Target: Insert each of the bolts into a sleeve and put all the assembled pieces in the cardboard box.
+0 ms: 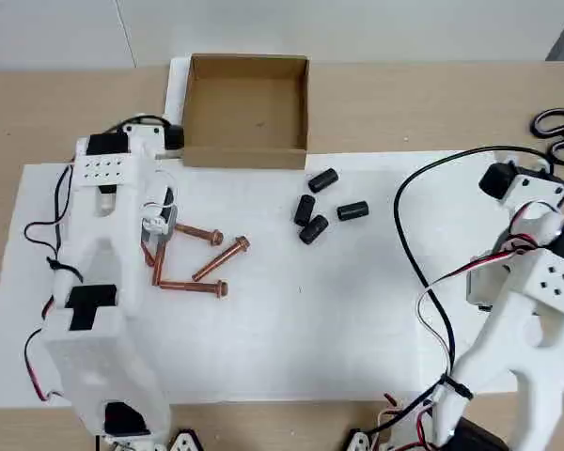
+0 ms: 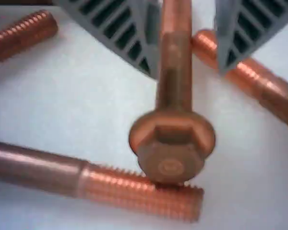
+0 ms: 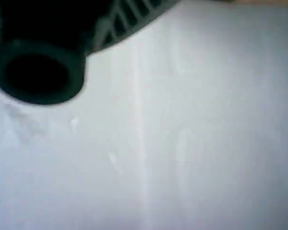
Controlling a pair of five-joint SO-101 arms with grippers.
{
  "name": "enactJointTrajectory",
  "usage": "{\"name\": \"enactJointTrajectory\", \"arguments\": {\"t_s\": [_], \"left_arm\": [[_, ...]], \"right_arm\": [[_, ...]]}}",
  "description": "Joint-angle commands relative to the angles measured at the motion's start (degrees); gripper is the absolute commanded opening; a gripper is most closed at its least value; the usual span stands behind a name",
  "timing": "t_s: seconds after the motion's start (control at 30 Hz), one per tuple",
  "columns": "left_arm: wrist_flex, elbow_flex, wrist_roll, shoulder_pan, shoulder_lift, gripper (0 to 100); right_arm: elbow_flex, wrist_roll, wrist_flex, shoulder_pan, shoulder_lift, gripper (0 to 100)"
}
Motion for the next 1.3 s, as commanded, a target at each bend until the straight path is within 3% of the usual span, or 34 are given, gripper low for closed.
{"name": "enactJointTrajectory", "arguments": {"t_s": [0.0, 0.57, 0.77, 1.0, 1.13, 1.27], "left_arm": [[-0.44, -2.51, -0.26, -0.18, 0.88, 8], [-5.45, -2.42, -0.18, 2.11, 2.9, 8], [-6.24, -2.59, 0.26, 1.93, 9.05, 8], [-5.89, -2.59, 0.53, 1.41, 9.32, 8], [-5.8, -2.77, 0.62, 1.76, 9.23, 0], [-1.23, -6.11, 0.62, 1.76, 9.23, 1]], "right_arm": [[-0.26, 0.44, 0.48, 0.31, -1.54, 0.3], [-0.26, 0.35, 0.48, 0.04, -1.54, 0.3], [-0.26, 0.09, 0.48, -4.0, -1.54, 0.3], [-0.26, 0.0, 0.48, -5.93, -1.54, 0.3], [-0.26, 0.0, 0.48, -5.85, -1.71, 0.3], [-0.53, 0.18, 0.48, -5.93, -1.63, 0.3]]}}
